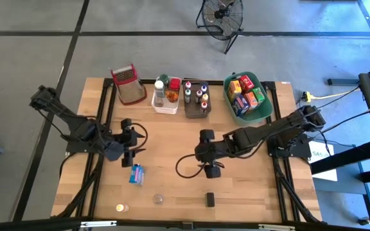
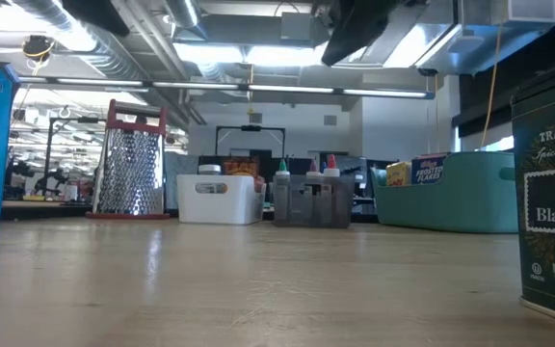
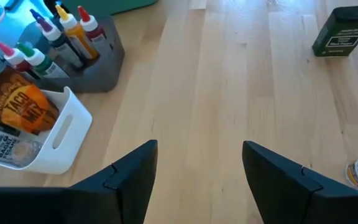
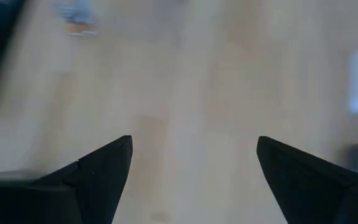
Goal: Pick & Place Kitchen Items
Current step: Put the black seasoning can into the white bin
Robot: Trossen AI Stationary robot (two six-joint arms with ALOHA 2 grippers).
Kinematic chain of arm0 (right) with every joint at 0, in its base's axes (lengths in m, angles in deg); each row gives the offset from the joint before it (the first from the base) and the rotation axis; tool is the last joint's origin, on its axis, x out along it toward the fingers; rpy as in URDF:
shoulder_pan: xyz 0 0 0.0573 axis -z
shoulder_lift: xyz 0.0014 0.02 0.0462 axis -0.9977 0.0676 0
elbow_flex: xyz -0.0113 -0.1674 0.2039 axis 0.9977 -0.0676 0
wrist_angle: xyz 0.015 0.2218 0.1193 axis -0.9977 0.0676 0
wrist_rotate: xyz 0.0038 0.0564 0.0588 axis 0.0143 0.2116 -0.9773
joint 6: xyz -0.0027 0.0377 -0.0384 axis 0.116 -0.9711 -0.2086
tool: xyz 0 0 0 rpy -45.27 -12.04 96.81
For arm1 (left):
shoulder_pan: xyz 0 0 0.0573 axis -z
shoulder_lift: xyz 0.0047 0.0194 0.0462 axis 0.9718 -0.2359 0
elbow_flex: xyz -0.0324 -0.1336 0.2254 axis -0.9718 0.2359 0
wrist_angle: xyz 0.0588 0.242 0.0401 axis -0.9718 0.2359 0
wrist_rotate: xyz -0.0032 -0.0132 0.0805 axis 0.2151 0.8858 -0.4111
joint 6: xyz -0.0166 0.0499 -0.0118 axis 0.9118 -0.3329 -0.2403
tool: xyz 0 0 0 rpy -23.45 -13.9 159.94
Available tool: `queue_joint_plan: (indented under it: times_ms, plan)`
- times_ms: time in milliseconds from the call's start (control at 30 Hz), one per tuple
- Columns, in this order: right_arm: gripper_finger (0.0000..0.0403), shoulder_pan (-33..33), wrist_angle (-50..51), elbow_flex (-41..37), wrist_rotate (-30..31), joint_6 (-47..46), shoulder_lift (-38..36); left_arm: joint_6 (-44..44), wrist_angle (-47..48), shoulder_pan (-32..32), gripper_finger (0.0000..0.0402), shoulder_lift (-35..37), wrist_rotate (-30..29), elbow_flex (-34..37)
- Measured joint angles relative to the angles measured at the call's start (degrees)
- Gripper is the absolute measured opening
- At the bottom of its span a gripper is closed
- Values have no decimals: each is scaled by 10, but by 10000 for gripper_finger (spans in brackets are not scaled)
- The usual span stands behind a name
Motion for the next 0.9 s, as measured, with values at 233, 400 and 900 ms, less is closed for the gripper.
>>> queue_joint_plan:
  times_ms: [233, 400, 900]
  plan:
    - [346, -5, 12, 22, -162, -112, -1, -2, 0, 19, 232, 0, -42, 0]
    - [346, -8, 12, 39, -234, -233, -1, -31, 0, 22, 229, 0, -92, 0]
    - [346, -94, 9, 50, -244, -807, -1, -159, 0, 18, 228, 0, -230, 0]
